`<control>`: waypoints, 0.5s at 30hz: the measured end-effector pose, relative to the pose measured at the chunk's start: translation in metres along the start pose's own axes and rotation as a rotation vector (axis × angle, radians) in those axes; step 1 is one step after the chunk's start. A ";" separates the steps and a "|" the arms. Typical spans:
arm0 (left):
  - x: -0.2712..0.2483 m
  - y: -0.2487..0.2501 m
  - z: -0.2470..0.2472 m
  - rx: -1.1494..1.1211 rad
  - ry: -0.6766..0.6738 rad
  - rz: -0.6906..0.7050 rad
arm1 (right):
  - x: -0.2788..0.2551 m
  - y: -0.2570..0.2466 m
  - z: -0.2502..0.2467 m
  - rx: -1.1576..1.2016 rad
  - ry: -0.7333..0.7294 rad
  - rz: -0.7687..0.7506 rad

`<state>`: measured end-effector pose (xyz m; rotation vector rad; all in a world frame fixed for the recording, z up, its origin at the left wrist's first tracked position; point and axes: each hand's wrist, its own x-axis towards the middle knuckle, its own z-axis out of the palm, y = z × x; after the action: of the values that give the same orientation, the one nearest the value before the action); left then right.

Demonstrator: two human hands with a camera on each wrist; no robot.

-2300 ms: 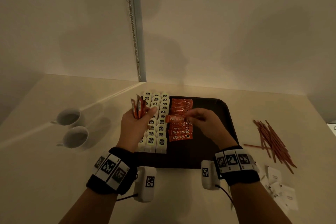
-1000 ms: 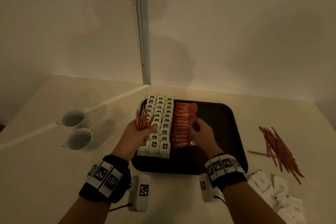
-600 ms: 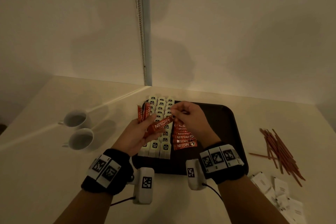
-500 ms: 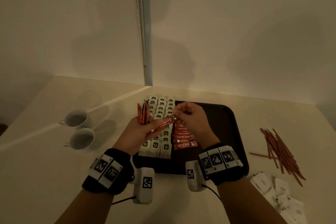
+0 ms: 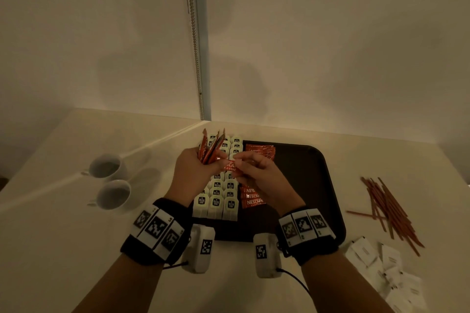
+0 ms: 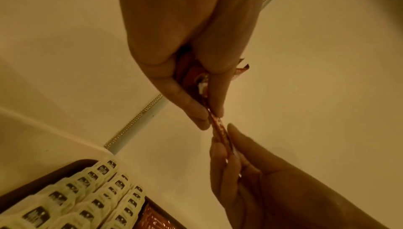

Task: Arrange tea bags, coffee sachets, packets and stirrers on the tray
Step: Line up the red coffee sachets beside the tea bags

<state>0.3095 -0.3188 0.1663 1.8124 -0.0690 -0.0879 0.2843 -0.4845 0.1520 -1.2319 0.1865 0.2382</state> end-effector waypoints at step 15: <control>-0.002 0.001 0.002 -0.175 0.034 -0.171 | -0.004 -0.005 -0.011 -0.168 0.065 -0.088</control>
<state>0.3070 -0.3203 0.1668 1.6411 0.1144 -0.1790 0.2821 -0.4965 0.1546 -1.4120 0.1709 0.1394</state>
